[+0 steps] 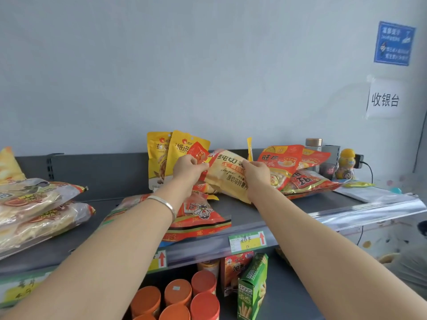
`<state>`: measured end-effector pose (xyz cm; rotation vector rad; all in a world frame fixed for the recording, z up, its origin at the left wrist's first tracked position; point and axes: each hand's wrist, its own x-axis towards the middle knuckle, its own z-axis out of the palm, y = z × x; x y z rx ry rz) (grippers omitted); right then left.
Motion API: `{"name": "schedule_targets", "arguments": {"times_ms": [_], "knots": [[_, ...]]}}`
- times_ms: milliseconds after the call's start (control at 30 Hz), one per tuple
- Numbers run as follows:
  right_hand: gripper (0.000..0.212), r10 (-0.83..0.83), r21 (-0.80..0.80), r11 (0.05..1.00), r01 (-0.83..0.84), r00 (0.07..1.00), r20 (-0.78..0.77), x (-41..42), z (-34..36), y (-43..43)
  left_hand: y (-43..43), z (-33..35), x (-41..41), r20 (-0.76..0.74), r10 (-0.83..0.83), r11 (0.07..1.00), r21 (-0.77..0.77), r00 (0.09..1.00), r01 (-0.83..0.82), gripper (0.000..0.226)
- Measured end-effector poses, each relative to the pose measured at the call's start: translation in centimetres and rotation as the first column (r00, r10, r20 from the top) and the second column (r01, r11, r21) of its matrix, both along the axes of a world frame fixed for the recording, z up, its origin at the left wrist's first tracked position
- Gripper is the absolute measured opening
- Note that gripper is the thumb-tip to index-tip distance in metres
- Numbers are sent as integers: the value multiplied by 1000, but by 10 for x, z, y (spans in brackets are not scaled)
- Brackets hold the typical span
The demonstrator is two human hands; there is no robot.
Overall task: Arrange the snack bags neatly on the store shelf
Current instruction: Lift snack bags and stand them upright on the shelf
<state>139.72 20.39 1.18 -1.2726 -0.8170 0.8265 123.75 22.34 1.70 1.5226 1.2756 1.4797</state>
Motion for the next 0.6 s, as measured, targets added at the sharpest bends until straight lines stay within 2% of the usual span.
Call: {"name": "schedule_targets", "arguments": {"times_ms": [67, 167, 267, 333, 433, 533, 600], "knots": [[52, 35, 0, 999, -35, 993, -110, 4, 6, -2, -3, 2, -3, 43, -7, 998, 59, 999, 5, 38], [51, 233, 12, 970, -242, 917, -324, 0, 12, -11, -7, 3, -11, 32, -66, 989, 133, 997, 61, 35], [79, 325, 60, 943, -327, 867, -379, -4, 10, -9, -15, 3, -22, 11, -122, 982, 145, 992, 119, 29], [88, 309, 124, 951, -283, 875, -372, -7, 11, -6, -18, 4, -31, -22, -167, 979, 110, 986, 169, 42], [78, 341, 218, 933, -286, 896, -283, -12, 22, -4, -26, 12, -41, -82, -227, 973, 29, 970, 230, 70], [63, 433, 271, 884, -381, 886, -167, -28, 34, -3, -34, 25, -46, -158, -181, 982, 16, 971, 186, 64], [61, 471, 296, 854, -427, 877, -94, -46, 41, 2, -37, 30, -53, -161, -132, 990, 28, 978, 138, 56]]}}
